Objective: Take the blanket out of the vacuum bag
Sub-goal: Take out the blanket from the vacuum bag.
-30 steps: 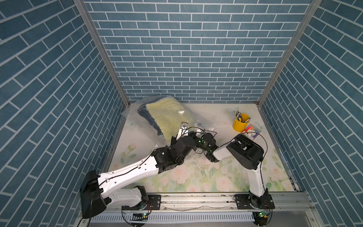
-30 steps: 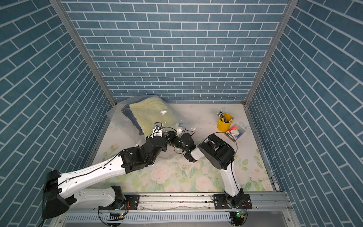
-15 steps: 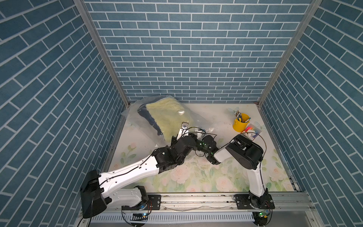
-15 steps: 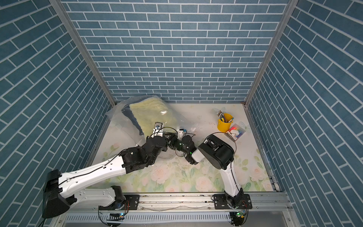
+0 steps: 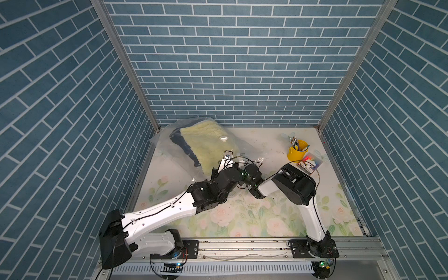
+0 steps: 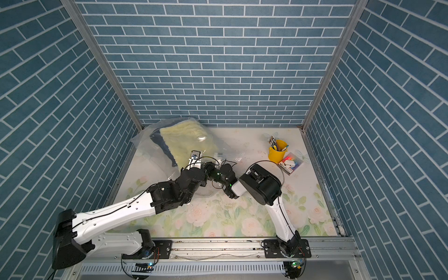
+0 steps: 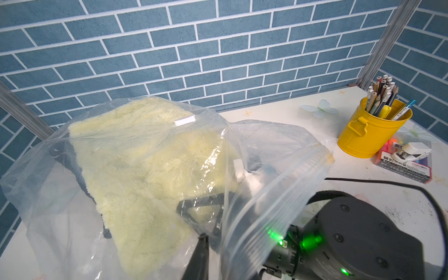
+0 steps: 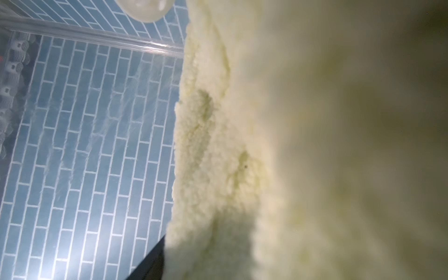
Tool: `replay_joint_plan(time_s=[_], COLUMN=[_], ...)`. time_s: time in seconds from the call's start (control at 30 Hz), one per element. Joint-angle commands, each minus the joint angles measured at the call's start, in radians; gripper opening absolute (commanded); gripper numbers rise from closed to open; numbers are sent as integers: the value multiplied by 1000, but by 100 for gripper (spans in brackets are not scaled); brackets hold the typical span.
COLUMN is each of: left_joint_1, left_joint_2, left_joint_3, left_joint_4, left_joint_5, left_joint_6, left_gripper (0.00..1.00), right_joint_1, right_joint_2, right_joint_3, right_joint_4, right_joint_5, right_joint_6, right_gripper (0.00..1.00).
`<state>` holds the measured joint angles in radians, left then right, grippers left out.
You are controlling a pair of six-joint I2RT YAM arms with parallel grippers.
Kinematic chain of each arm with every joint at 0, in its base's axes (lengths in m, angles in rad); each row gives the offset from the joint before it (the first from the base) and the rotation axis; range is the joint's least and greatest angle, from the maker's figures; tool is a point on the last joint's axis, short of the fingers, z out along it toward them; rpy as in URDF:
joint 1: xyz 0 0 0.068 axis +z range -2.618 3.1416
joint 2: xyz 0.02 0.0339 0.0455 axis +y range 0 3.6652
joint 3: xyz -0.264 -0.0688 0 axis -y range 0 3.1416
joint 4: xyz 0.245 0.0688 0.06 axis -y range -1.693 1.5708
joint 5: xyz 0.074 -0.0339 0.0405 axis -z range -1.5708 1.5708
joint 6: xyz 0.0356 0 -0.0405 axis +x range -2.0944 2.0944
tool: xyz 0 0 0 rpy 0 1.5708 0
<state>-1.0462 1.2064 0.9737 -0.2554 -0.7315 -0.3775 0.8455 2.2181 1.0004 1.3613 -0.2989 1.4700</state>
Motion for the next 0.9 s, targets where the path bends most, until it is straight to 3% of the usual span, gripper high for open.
replay_joint_plan(time_s=[0.0, 0.17, 0.37, 0.5, 0.87], left_joint_1=[-2, -3, -2, -3, -2], left_joint_2=[-9, -9, -12, -14, -5], left_joint_3=[-9, -13, -13, -12, -2], left_joint_4=[8, 15, 11, 14, 19], left_joint_5=[-2, -2, -13, -21, -51], left_joint_6=[-5, -7, -6, -6, -20], left_gripper=[20, 20, 20, 21, 20], right_joint_1=[-8, -10, -8, 1, 44], right_joint_2=[25, 38, -8, -65, -234], right_joint_3=[44, 56, 17, -25, -200], right_joint_4=[2, 41, 73, 103, 149], right_joint_5=[13, 18, 12, -5, -39], right_joint_6=[-15, -13, -25, -17, -43], right_gripper=[71, 60, 19, 0, 0])
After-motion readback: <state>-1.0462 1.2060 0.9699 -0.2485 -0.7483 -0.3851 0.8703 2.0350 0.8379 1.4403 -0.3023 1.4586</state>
